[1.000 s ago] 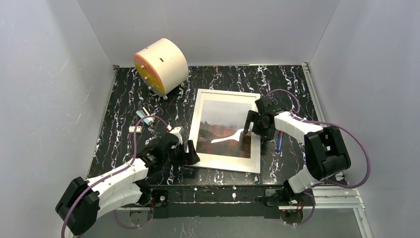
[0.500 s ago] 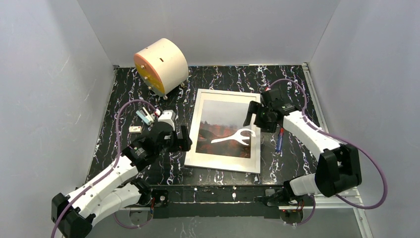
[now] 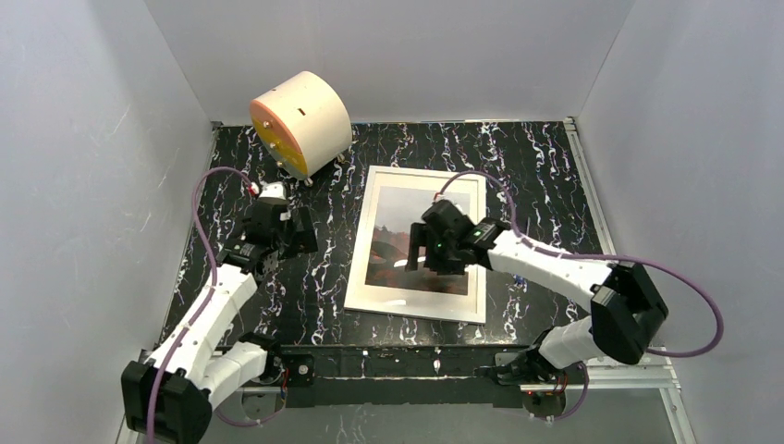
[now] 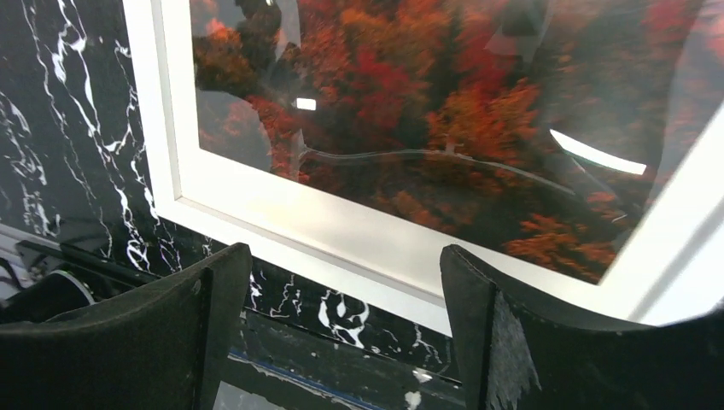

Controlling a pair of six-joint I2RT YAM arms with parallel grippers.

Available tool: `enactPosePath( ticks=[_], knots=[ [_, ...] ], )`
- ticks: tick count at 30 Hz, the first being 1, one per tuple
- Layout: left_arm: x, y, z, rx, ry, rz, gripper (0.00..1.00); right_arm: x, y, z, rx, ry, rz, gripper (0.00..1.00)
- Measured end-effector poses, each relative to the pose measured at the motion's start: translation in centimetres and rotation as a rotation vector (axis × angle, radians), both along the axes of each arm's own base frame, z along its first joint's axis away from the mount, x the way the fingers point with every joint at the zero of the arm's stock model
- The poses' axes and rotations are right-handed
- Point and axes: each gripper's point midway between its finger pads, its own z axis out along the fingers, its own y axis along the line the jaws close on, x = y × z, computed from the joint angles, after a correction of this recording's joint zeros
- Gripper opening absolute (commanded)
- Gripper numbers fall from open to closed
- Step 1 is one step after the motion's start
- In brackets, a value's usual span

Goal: Take the photo out of the frame
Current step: Turn over the photo frame at the center of the board.

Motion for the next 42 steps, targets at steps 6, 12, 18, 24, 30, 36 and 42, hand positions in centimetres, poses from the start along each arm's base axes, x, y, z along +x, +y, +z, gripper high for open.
enactPosePath(
  ticks=[6,12,18,24,30,36,42],
  knots=[
    [1.0,1.9,-1.2,-0.042,0.025,0.054,0.98,-1.4,3.9,-1.3,-0.071,-0.018,0.011,0.89],
    [1.3,4.1,-2.0,-0.059,0.050,0.133,0.98,-1.3,8.5,-1.5,-0.102,-0.065,0.036,0.84],
    [1.4,6.4,-2.4,-0.076,0.064,0.230,0.98,-1.5,11.6,-2.8,-0.142,-0.069,0.056,0.77],
    [1.5,7.7,-2.4,-0.088,0.057,0.296,0.98,-0.7,13.1,-4.4,-0.200,-0.058,0.061,0.75],
    [1.5,8.2,-2.4,-0.085,0.053,0.337,0.98,-0.9,15.5,-4.6,-0.206,-0.061,0.087,0.74],
    [1.2,9.4,-2.5,-0.051,0.053,0.406,0.98,-0.9,17.8,-4.5,-0.200,-0.077,0.102,0.67],
    [0.9,10.0,-2.5,-0.032,0.055,0.439,0.98,-1.0,17.9,-6.0,-0.260,-0.078,0.099,0.63]
  ],
)
